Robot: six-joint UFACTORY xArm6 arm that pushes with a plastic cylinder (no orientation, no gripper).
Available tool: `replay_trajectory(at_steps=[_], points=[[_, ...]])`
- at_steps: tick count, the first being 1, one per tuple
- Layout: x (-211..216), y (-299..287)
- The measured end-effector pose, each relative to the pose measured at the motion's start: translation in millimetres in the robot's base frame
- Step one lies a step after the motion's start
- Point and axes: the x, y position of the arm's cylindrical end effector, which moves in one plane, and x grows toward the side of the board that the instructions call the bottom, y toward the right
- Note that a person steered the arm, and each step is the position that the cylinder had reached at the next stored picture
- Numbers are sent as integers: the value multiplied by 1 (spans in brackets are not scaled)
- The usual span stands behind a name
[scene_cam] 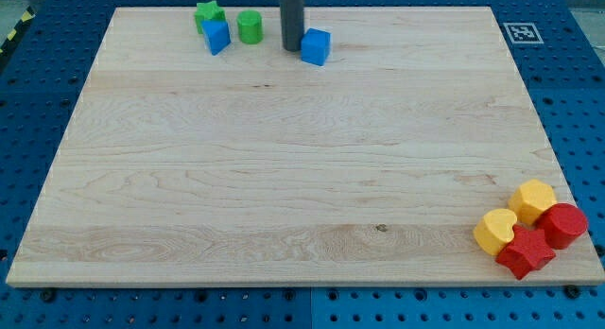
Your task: Place the cube left to the hexagon
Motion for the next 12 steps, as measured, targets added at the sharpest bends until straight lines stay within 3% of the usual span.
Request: replay_trajectory(at_steps=[2, 4, 7, 10, 12], points=[[5, 57], [45, 101], [36, 190], [53, 173], [101, 162]])
